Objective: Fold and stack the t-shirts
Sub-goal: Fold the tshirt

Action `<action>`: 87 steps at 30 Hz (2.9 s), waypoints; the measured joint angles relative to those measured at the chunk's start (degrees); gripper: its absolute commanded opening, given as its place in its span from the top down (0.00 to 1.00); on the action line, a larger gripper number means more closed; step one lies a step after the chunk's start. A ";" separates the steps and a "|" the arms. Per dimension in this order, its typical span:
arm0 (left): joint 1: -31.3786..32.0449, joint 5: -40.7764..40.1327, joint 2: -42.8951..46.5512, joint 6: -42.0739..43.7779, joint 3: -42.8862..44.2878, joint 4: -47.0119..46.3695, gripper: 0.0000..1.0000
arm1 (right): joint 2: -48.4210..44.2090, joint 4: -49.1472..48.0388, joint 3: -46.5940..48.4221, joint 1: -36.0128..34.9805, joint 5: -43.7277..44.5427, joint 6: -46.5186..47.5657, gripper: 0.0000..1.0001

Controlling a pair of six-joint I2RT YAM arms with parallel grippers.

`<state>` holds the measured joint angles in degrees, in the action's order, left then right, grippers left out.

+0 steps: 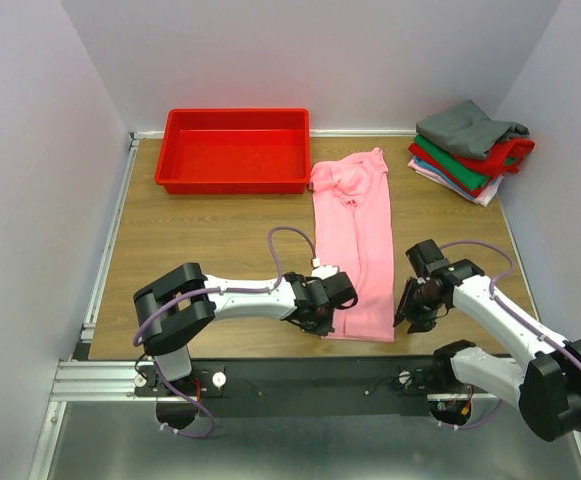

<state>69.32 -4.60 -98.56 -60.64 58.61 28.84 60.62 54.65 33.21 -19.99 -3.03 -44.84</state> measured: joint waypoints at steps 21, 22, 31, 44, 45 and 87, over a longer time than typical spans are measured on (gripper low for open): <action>-0.37 -0.02 0.33 0.02 -0.44 0.00 1.00 | 1.95 -3.80 -3.96 -5.33 -5.62 -1.68 0.55; -0.37 -0.02 0.33 0.02 -0.44 0.00 1.00 | 2.21 -4.37 -4.48 -5.46 -5.77 -1.70 0.57; -0.37 0.04 1.42 0.07 -1.92 -1.31 1.00 | 3.02 -7.67 -6.19 -5.57 -8.09 -1.97 0.88; 0.37 0.61 5.44 2.91 -1.66 -2.32 1.00 | 1.11 -2.93 2.29 -5.60 -8.63 0.42 0.98; 0.59 0.68 5.79 3.17 -1.22 -2.16 1.00 | 0.94 -2.03 3.74 -5.60 -8.52 0.68 0.98; 1.81 11.80 17.44 -0.55 0.39 1.29 1.00 | -2.51 15.17 22.64 -5.60 -3.34 -0.59 0.99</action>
<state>71.13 7.20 -81.12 -61.19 59.00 30.13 58.11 69.82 55.86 -25.58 -6.37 -45.43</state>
